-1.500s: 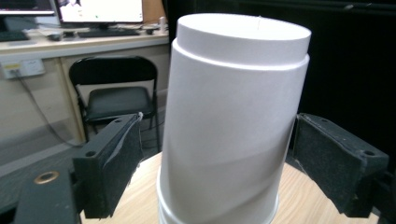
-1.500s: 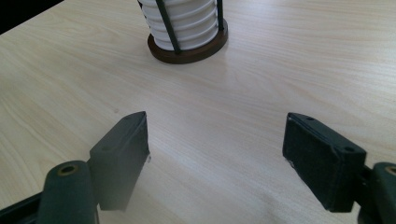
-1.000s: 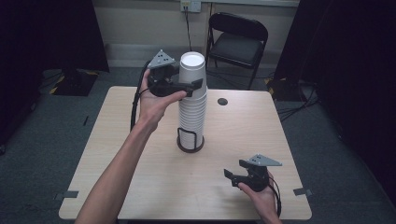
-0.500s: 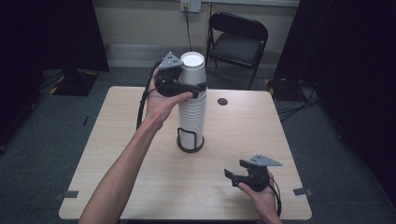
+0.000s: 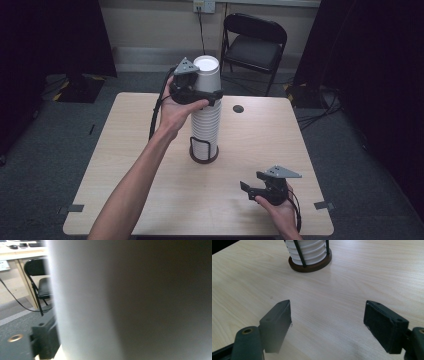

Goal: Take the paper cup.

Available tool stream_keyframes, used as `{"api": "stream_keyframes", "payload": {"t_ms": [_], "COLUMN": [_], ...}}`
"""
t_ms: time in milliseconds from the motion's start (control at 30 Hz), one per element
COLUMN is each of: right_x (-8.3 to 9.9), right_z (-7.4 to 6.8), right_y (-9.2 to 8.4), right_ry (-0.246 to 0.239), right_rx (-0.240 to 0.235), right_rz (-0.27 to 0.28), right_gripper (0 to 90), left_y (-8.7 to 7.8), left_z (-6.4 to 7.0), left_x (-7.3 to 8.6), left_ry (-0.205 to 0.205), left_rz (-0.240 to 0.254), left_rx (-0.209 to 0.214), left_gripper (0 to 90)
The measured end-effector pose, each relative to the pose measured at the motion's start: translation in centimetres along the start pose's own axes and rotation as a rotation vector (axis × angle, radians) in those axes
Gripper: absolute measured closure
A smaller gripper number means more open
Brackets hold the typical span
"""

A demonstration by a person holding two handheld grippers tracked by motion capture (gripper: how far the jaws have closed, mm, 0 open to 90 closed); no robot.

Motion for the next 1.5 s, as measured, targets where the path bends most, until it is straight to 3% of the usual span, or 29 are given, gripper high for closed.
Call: {"api": "stream_keyframes", "payload": {"t_ms": [533, 633, 1333, 1500], "right_x": [0.1, 0.1, 0.1, 0.1], "right_z": [0.0, 0.0, 0.0, -0.2], "right_y": [0.1, 0.1, 0.0, 0.1], "right_ry": [-0.005, -0.006, -0.005, -0.008], "right_rx": [-0.003, -0.003, -0.008, -0.016], "right_rz": [-0.006, -0.005, -0.004, -0.005], "right_gripper": [21.7, 21.7, 21.3, 21.1], "left_y": [0.1, -0.1, -1.5, -1.8], "left_z": [0.0, -0.1, -0.1, -0.2], "left_x": [0.0, -0.3, -2.4, -3.0], "left_ry": [-0.011, -0.037, -0.011, -0.025], "left_rz": [0.006, 0.035, 0.090, 0.123], "left_rx": [-0.001, 0.008, -0.026, -0.028], "left_gripper": [11.5, 11.7, 12.5, 12.5]}}
Point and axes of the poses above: each handheld gripper's, and its own axes: y roughly forward along the jaws, x roughly out of its underside, z roughly to its right, the point moved 5 cm from there along y, roughly forward along the jaws, and after that the axes turned 2 degrees about y, right-handed, at the moved point
